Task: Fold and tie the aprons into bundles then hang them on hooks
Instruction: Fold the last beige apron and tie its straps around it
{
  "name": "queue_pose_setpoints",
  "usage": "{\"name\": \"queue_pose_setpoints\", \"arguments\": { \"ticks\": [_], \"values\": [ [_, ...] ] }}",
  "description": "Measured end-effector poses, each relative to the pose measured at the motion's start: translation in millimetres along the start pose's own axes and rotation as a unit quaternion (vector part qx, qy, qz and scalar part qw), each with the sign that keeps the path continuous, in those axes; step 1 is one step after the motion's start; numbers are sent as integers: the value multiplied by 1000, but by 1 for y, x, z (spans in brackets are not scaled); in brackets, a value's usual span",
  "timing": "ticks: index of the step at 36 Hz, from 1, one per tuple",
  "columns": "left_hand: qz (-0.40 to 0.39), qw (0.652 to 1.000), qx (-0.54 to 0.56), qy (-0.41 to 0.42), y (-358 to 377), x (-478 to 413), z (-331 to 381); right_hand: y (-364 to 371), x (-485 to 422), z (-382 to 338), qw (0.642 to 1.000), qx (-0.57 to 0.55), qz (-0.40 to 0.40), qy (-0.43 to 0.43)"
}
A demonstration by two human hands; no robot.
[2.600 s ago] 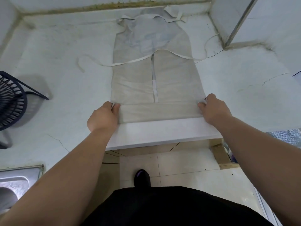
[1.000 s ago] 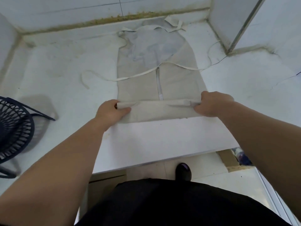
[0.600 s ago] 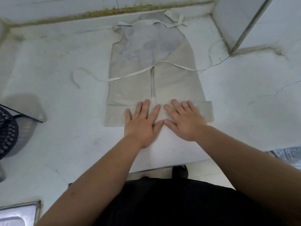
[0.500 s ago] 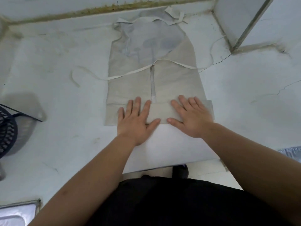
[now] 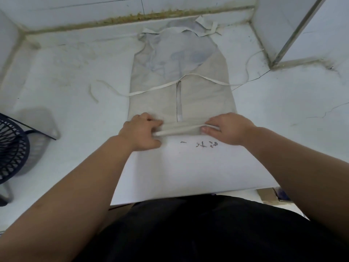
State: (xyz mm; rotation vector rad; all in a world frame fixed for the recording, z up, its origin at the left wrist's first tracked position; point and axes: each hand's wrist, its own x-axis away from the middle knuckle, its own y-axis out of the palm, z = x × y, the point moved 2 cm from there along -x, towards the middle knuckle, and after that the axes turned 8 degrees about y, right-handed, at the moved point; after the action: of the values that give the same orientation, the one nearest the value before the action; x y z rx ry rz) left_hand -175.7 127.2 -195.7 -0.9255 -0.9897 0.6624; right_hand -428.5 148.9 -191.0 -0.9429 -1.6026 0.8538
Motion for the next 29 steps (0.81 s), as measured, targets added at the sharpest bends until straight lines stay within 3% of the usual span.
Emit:
{"name": "queue_pose_setpoints", "arguments": {
  "ticks": [4, 8, 12, 16, 18, 20, 23, 26, 29],
  "values": [
    [-50, 998, 32, -4, -29, -7, -4, -21, -12, 2, 999, 2, -36, 19],
    [-69, 988, 132, -46, -44, -17, -10, -32, -21, 9, 997, -9, -77, 17],
    [-87, 980, 160, -80, -49, -27, -19, -40, -30, 15, 998, 22, -41, 48],
    [-30, 996, -22, -82, -50, -35, -22, -44, -37, 17, 982, 156, 23, 108],
    [24, 983, -165, -74, -46, -36, -13, -37, -43, 16, 970, 215, 51, 97],
    [67, 970, -233, -11, -32, -41, 3, -27, -48, 8, 971, 211, 85, 73],
    [59, 985, -134, 93, 4, -43, 32, -2, -49, -15, 986, 150, 64, 24],
    [67, 995, -14, 75, 27, -40, 44, 23, -49, -31, 997, 80, -15, 16],
    [39, 998, -26, 41, 36, -39, 41, 31, -50, -22, 997, 77, 9, 6]
  ]
}}
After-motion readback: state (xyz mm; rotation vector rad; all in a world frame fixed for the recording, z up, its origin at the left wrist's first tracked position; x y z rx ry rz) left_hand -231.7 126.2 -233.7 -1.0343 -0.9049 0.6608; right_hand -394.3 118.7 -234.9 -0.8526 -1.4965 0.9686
